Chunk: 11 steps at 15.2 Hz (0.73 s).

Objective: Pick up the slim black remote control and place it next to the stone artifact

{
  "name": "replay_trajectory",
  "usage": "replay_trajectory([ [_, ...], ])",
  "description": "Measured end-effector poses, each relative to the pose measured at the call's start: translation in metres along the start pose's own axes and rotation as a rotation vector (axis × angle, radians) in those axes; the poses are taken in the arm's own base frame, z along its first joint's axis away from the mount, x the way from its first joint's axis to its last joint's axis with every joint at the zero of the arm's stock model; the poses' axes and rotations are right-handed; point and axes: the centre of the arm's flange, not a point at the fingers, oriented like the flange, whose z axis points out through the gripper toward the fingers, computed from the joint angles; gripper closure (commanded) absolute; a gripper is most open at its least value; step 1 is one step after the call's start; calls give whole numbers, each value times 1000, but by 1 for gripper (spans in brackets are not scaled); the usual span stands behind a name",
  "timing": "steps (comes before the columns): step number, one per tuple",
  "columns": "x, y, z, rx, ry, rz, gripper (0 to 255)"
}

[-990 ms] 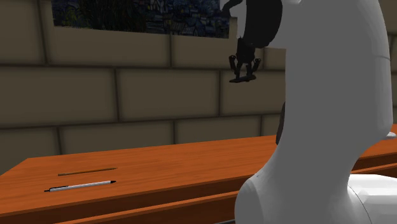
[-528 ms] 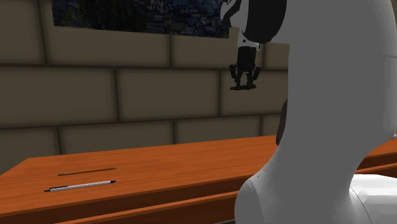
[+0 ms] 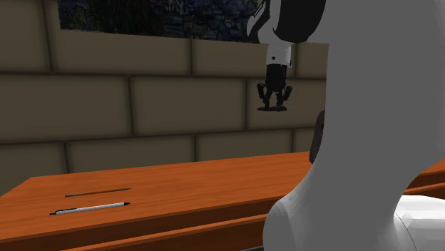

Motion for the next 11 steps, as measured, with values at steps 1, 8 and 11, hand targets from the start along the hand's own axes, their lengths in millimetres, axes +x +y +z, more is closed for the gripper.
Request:
replay_trajectory([
  [1,1,0,5,0,0,0,255],
  [8,1,3,42,0,0,0,255],
  [11,1,3,58,0,0,0,255],
])
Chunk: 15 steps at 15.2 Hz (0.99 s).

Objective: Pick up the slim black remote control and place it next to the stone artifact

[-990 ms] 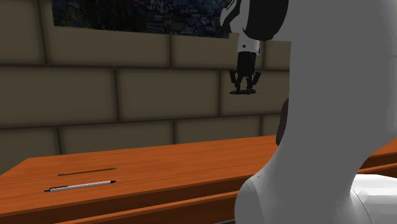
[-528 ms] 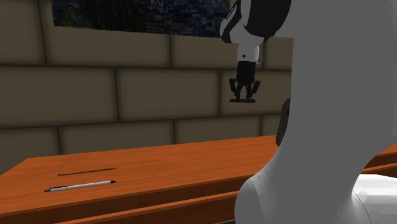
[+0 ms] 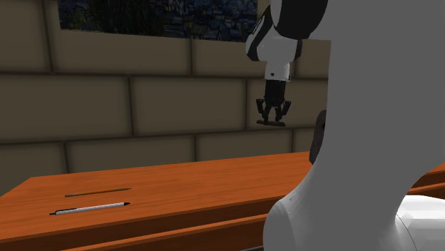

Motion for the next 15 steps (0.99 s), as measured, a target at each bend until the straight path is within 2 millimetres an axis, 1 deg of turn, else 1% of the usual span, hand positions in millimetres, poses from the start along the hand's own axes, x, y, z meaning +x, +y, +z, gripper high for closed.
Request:
replay_trajectory([
  [15,1,8,78,0,0,0,255],
])
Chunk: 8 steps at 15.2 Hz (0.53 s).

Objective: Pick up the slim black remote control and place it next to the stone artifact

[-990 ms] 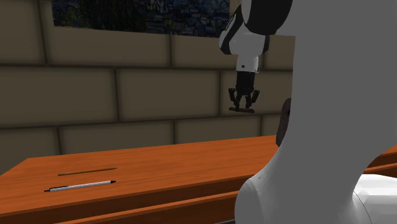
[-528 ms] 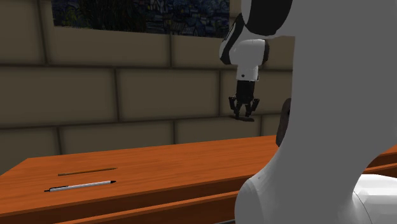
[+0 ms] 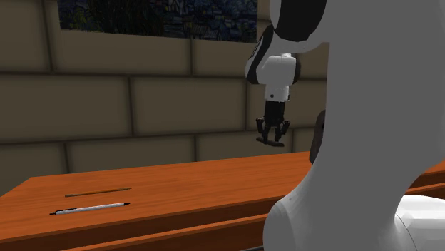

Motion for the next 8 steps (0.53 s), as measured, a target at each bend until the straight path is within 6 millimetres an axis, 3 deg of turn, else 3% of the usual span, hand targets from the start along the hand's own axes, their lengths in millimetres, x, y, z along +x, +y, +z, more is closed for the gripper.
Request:
replay_trajectory([
  [8,1,4,42,0,0,0,255],
])
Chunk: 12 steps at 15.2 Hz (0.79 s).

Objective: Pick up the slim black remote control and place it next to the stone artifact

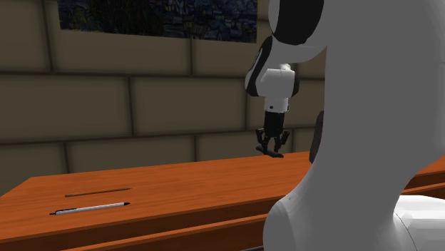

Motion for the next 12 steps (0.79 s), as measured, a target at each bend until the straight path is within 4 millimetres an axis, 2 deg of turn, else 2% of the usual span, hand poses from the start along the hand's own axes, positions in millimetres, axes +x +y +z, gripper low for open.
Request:
replay_trajectory([
  [7,1,4,39,0,0,0,255],
  [12,0,3,45,0,1,0,255],
])
